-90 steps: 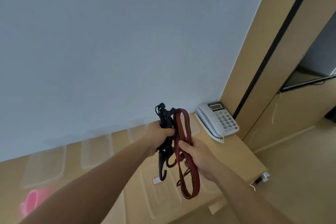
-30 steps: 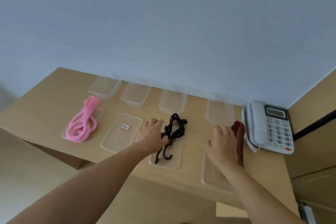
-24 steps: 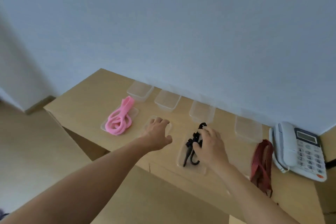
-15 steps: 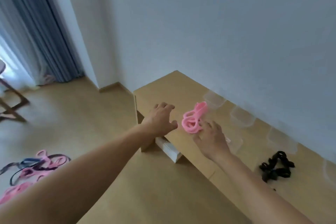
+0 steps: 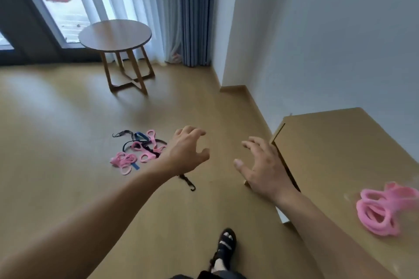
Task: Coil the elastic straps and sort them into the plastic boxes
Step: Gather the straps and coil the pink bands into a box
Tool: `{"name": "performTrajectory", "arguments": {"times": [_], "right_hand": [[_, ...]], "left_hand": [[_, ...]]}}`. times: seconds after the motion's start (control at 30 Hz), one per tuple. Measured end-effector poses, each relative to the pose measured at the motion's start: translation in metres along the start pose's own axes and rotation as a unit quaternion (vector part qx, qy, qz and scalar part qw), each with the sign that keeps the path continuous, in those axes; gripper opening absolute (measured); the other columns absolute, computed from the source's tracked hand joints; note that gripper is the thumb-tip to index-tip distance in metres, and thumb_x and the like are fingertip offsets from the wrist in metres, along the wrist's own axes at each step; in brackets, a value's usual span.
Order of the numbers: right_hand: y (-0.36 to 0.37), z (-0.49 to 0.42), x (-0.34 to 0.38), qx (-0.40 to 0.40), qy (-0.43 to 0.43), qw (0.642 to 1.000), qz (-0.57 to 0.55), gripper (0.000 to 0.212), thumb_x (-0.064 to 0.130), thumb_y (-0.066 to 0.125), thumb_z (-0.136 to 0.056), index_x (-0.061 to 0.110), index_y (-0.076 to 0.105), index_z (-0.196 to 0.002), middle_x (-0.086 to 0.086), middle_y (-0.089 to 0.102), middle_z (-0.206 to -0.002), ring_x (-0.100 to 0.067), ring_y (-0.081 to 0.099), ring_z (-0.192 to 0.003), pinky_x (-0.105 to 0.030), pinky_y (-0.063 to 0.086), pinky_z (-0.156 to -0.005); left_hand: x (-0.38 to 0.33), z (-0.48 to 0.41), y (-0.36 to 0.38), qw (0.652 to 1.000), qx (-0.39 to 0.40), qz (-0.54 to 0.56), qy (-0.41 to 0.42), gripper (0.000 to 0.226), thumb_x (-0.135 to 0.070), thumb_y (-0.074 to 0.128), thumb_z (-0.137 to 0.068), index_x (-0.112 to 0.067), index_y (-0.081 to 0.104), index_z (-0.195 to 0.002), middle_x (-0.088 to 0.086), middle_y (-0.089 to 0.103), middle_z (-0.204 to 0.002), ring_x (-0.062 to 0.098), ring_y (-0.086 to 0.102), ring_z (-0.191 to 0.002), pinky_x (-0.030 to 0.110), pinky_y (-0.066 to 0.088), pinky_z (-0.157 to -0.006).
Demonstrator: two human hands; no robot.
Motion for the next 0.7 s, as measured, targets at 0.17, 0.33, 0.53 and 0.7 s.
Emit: {"name": "performTrajectory", "arguments": {"times": [0.17, 0.33, 0.53, 0.7], "right_hand": [[0.019, -0.065, 0.020, 0.057, -0.073, 0.995, -0.030, 0.053, 0.043, 0.056, -0.094, 0.018, 0.048, -0.140, 0.003, 0.037, -0.148, -0.013, 0.026, -0.140, -0.040, 0.030, -0.115], [0.032, -0.132, 0.041, 0.116, -0.145, 0.982, -0.039, 0.051, 0.040, 0.058, -0.094, 0.020, 0.049, -0.140, 0.004, 0.038, -0.147, -0.012, 0.026, -0.139, -0.041, 0.031, -0.115], [0.066, -0.201, 0.077, 0.186, -0.209, 0.960, -0.012, 0.051, 0.044, 0.059, -0.092, 0.024, 0.050, -0.139, 0.009, 0.039, -0.146, -0.006, 0.026, -0.139, -0.032, 0.028, -0.115], [0.130, -0.269, 0.123, 0.234, -0.226, 0.946, 0.015, 0.051, 0.044, 0.058, -0.093, 0.025, 0.048, -0.140, 0.011, 0.037, -0.147, -0.005, 0.024, -0.140, -0.029, 0.026, -0.115]], "left_hand": [[0.044, -0.017, -0.017, 0.996, -0.042, 0.007, -0.080, 0.053, -0.044, 0.063, -0.086, -0.026, 0.054, -0.135, -0.006, 0.050, -0.139, 0.017, 0.041, -0.131, 0.030, 0.035, -0.099], [0.068, -0.033, -0.029, 0.986, -0.087, 0.031, -0.139, 0.049, -0.035, 0.068, -0.085, -0.020, 0.060, -0.131, -0.003, 0.055, -0.136, 0.020, 0.043, -0.130, 0.028, 0.028, -0.107], [0.125, -0.035, -0.036, 0.970, -0.109, 0.081, -0.202, 0.051, -0.033, 0.070, -0.087, -0.017, 0.057, -0.133, -0.004, 0.051, -0.137, 0.012, 0.041, -0.131, 0.017, 0.024, -0.106], [0.214, -0.065, -0.050, 0.957, -0.109, 0.098, -0.252, 0.053, -0.031, 0.069, -0.087, -0.019, 0.055, -0.137, -0.004, 0.051, -0.140, 0.013, 0.038, -0.133, 0.013, 0.022, -0.103]]}}
Point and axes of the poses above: each hand's wrist, its own z-axis away from the middle knuckle, its own y-axis out of the palm, x = y × z, the point moved 2 cm from there along -z, towards the middle knuckle
